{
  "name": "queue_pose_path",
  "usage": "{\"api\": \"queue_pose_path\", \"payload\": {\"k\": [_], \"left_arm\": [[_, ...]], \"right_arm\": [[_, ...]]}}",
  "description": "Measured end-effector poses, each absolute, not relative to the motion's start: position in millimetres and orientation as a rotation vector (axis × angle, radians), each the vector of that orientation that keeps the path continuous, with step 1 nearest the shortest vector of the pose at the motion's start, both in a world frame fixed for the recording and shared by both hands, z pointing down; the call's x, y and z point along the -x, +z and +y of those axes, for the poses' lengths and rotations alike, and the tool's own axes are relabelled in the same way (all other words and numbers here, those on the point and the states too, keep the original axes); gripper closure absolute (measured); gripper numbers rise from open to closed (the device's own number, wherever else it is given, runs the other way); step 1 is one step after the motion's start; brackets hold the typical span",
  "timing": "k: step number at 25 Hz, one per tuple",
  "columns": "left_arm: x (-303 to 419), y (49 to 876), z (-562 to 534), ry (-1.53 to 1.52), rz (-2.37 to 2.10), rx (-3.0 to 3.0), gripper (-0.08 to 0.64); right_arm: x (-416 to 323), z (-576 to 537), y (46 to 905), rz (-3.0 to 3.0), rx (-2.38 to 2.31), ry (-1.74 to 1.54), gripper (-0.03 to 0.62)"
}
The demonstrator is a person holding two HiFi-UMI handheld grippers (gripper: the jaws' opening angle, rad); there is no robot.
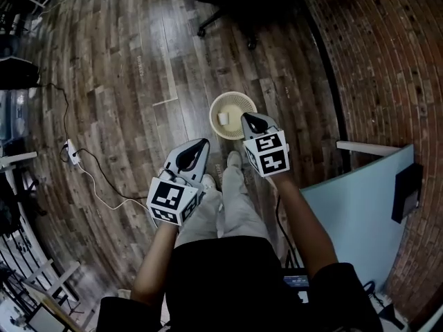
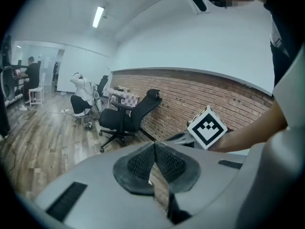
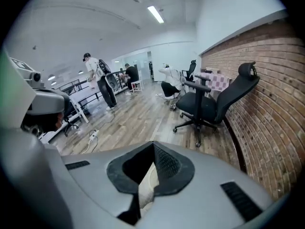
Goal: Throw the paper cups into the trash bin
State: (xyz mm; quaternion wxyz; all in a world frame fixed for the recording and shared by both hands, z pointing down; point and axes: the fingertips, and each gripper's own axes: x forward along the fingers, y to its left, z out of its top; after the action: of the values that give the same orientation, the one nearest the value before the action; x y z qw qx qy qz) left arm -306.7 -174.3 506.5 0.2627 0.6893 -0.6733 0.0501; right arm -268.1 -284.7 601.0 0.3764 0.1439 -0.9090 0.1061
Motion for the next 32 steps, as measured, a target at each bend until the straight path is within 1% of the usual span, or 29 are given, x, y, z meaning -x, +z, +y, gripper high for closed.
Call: {"api": "queue_pose_path", "payload": {"k": [13,23,32], "left_arm": [[315,438,-164,0.051,-1.908,-1.965,0.551],[306,397,-147,-0.002,-1.906,-2.065,0.551],[288,380,-136,-0.001,-1.88,-2.136,0.551]], "right_arm": [[267,-254,464,-2.554,-0.459,0.18,0.588],[260,-211,396,-2.69,-0.513,0.143,0.588],[244,-191,361,-2.753,-0.567,0.135,0.588]]}}
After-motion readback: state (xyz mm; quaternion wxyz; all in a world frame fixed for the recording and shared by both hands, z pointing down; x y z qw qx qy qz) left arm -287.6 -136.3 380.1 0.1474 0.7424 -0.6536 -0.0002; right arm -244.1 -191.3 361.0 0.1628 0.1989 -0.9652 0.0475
